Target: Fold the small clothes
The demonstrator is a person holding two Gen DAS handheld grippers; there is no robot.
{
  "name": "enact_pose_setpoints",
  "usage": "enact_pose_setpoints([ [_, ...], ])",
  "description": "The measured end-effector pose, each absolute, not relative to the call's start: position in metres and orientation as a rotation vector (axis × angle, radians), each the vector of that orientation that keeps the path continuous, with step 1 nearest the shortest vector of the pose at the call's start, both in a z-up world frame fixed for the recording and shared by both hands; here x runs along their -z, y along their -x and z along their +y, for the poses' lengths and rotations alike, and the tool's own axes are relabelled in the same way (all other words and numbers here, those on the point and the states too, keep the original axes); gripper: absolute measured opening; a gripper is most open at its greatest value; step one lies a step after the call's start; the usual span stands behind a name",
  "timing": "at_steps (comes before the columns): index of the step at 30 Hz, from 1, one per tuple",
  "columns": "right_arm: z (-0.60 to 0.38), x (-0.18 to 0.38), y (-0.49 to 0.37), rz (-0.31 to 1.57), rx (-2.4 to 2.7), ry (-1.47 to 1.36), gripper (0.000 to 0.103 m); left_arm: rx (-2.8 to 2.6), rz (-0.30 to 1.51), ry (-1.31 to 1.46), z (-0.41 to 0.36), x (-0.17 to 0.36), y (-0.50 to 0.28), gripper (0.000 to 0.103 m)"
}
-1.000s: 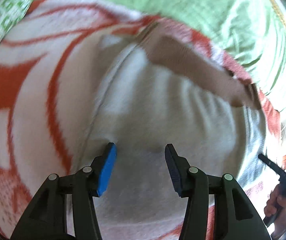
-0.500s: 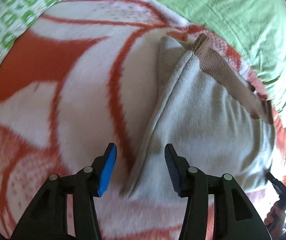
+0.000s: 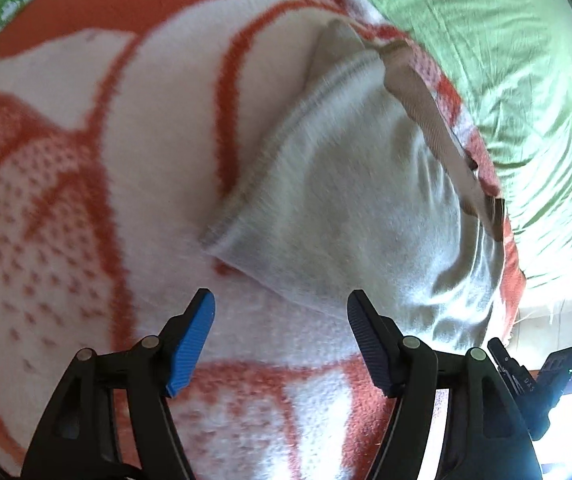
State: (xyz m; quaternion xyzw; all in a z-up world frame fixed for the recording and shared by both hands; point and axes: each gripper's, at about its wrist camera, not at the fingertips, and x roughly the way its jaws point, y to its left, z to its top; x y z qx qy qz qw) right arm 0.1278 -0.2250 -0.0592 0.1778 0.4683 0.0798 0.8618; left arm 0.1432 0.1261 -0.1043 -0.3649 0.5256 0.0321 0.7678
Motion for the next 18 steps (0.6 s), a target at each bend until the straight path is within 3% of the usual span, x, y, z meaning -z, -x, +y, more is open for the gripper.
enact_pose_setpoints([
  [2, -0.215, 0.061, -0.128, 0.995, -0.184, -0.36, 0.007, -0.074, 1.157, 0.816, 0.119, 0.111, -0.15, 0.07],
  [4, -0.209, 0.062, -0.127, 1.001, -0.193, -0.352, 0.017, -0.088, 1.164, 0.848, 0.116, 0.118, -0.16, 0.07],
  [6, -0.206, 0.062, -0.125, 0.993, -0.184, -0.338, 0.048, -0.114, 1.157, 0.868, 0.115, 0.122, -0.168, 0.072],
  [14, -0.207, 0.067, -0.13, 1.01, -0.199, -0.351, 0.051, -0.204, 1.085, 0.915, 0.12, 0.131, -0.196, 0.072],
  [15, -0.208, 0.067, -0.131, 1.011, -0.198, -0.355, 0.051, -0.214, 1.074, 0.909, 0.119, 0.13, -0.198, 0.069],
  [17, -0.209, 0.067, -0.133, 1.013, -0.199, -0.359, 0.051, -0.227, 1.067, 0.88, 0.117, 0.128, -0.201, 0.052],
  [18, -0.21, 0.067, -0.134, 1.011, -0.198, -0.361, 0.051, -0.216, 1.06, 0.874, 0.117, 0.127, -0.203, 0.033],
])
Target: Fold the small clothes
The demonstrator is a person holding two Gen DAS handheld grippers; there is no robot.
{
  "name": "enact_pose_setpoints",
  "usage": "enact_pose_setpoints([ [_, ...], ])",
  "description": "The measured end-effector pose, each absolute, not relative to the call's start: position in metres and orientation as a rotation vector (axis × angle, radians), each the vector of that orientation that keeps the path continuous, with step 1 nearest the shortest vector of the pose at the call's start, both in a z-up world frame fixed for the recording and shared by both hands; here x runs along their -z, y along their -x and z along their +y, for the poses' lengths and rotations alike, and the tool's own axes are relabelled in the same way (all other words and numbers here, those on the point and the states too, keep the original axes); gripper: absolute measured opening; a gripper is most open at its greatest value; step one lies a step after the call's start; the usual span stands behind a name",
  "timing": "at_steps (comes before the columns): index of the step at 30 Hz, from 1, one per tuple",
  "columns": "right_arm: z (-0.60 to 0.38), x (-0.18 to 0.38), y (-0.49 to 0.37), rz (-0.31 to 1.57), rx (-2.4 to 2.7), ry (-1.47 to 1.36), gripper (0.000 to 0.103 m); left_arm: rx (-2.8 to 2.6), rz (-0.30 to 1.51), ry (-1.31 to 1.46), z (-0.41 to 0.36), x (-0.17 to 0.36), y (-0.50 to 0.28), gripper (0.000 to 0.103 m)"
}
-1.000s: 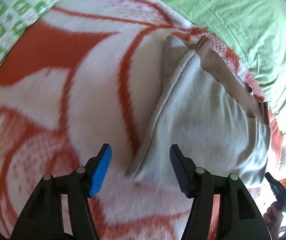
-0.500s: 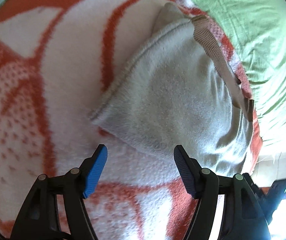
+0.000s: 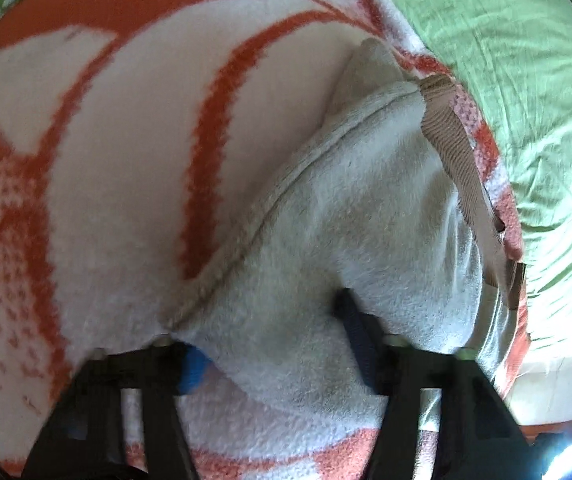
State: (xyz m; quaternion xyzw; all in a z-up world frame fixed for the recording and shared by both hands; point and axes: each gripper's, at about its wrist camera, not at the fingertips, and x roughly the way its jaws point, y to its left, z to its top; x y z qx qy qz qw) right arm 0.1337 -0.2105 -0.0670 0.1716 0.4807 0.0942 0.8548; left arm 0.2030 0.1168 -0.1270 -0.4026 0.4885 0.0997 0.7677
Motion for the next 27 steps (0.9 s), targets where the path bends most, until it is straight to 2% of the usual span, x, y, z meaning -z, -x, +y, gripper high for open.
enact_pose_setpoints([
  [1, -0.212, 0.067, -0.135, 1.009, -0.196, -0.36, 0.051, -0.189, 1.053, 0.885, 0.118, 0.126, -0.204, 0.019],
  [4, -0.215, 0.066, -0.137, 1.003, -0.19, -0.367, 0.051, -0.178, 1.044, 0.869, 0.116, 0.119, -0.208, 0.015],
  [8, -0.22, 0.066, -0.14, 0.999, -0.188, -0.383, 0.051, -0.154, 0.999, 0.765, 0.096, 0.093, -0.212, 0.013],
  [15, -0.236, 0.05, -0.161, 0.971, -0.234, -0.447, 0.051, 0.047, 0.912, 0.49, 0.009, 0.038, -0.224, 0.013],
  [19, -0.244, 0.038, -0.186, 0.958, -0.3, -0.474, 0.051, 0.161, 0.918, 0.423, -0.037, 0.038, -0.233, 0.012],
  [23, -0.241, 0.038, -0.23, 1.013, -0.431, -0.51, 0.051, 0.224, 0.988, 0.341, -0.078, 0.061, -0.243, 0.012],
  [25, -0.233, 0.048, -0.255, 1.064, -0.468, -0.519, 0.065, 0.229, 1.031, 0.33, -0.087, 0.075, -0.246, 0.012],
  [27, -0.224, 0.059, -0.274, 1.084, -0.488, -0.522, 0.073, 0.228, 1.043, 0.349, -0.087, 0.08, -0.247, 0.012],
])
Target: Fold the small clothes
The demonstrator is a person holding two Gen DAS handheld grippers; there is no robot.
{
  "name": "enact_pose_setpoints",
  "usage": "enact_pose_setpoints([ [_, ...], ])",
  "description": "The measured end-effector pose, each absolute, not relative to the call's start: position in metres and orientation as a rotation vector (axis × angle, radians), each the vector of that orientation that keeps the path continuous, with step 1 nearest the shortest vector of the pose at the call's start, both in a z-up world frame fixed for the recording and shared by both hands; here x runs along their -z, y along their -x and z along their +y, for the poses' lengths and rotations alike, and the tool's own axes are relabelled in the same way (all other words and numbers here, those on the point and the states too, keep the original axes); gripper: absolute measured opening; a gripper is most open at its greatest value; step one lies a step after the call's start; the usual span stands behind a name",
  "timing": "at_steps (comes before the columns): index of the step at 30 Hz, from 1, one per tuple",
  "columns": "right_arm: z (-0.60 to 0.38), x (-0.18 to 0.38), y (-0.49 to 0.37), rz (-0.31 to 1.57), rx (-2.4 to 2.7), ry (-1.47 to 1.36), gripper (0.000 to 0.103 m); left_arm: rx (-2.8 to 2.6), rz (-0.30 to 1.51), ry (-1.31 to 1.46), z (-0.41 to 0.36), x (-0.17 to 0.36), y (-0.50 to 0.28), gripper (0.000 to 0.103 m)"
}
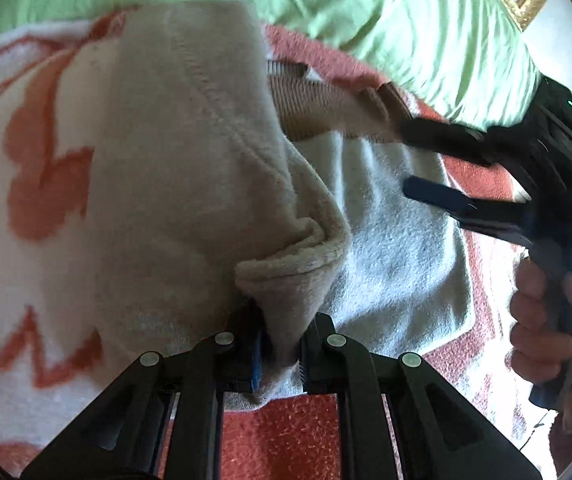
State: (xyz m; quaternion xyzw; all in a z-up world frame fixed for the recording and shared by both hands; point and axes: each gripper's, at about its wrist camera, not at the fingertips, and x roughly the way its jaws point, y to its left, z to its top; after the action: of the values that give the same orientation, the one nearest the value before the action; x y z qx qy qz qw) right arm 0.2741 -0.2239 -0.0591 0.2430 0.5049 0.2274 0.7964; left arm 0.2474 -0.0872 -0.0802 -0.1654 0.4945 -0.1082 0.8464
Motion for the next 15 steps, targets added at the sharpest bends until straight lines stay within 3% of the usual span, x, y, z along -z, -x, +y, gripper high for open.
enact_pose_setpoints([
  [12, -0.115, 0.102, -0.35, 1.166, -0.738, -0.545, 0.073, 0.245, 1.04, 0.413, -0.062, 0.078, -0.233, 0.012],
  [14, -0.105, 0.106, -0.359, 1.17, -0.749, -0.55, 0.067, 0.24, 1.041, 0.412, -0.062, 0.078, -0.233, 0.012],
  [15, -0.1, 0.107, -0.362, 1.172, -0.748, -0.54, 0.057, 0.237, 1.039, 0.406, -0.061, 0.077, -0.231, 0.012],
])
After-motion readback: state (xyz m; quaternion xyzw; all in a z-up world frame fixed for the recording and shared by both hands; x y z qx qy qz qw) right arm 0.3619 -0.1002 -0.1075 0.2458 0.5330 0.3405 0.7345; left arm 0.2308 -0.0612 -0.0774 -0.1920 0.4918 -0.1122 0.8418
